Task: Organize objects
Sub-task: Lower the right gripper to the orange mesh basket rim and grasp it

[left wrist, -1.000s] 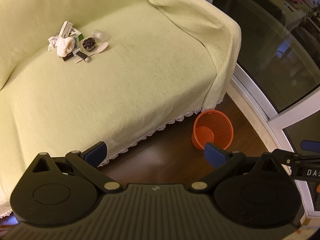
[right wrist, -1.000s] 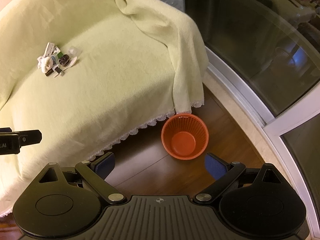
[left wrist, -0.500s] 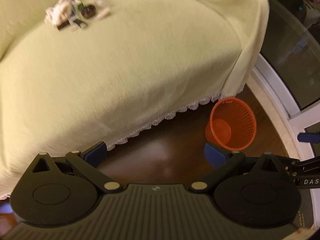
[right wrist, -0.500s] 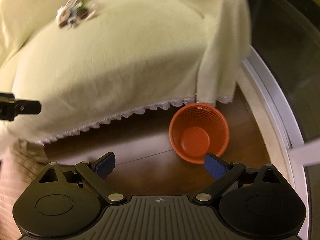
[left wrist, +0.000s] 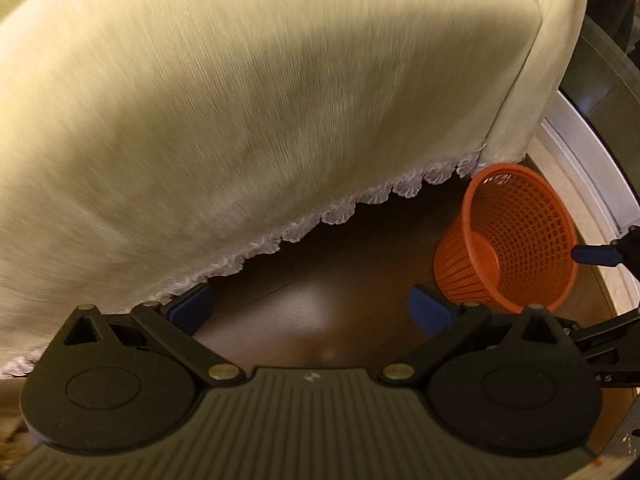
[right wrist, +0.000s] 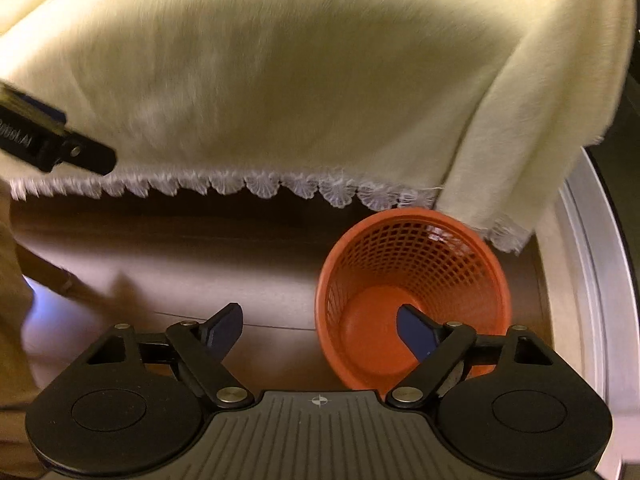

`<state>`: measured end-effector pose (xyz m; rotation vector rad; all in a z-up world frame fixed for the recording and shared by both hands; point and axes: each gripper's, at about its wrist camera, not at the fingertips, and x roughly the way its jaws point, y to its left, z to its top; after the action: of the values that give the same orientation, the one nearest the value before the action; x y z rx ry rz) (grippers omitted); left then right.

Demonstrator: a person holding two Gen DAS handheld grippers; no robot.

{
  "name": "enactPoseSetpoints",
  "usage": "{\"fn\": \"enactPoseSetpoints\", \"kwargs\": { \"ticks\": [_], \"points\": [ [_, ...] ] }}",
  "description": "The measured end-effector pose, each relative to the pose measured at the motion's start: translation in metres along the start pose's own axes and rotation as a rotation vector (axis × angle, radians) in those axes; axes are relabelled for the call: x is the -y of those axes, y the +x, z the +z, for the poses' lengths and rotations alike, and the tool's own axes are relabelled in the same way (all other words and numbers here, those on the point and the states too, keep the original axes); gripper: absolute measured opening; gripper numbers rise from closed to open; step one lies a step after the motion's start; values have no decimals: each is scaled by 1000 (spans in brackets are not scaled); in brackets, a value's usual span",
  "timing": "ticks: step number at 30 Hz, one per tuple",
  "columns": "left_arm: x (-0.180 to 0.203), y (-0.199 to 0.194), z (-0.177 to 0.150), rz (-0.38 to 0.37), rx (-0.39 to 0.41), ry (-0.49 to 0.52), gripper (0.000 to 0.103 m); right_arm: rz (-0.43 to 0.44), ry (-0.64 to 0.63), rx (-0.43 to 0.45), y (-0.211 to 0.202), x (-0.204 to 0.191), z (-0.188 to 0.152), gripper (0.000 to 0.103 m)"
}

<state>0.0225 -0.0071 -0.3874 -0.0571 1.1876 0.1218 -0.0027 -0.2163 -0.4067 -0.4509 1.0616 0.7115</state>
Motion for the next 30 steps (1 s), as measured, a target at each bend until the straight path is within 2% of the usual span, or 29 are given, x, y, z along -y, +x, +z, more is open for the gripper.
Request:
{"fn": "enactPoseSetpoints", "kwargs": {
  "ticks": [5, 14, 24, 30],
  "points": [
    [2, 34, -12, -2, -15, -18, 101, 0, -65, -10, 44, 4, -20, 72],
    [8, 66, -30, -22, -20, -28, 101, 0, -177, -22, 106, 11, -45, 52],
    [9, 82, -38, -35, -27, -31, 101, 5, -244, -21, 129, 9, -52, 35],
    [6, 87, -39, -45, -28, -27, 101, -18, -279, -29, 133, 10, -47, 21]
  ]
}}
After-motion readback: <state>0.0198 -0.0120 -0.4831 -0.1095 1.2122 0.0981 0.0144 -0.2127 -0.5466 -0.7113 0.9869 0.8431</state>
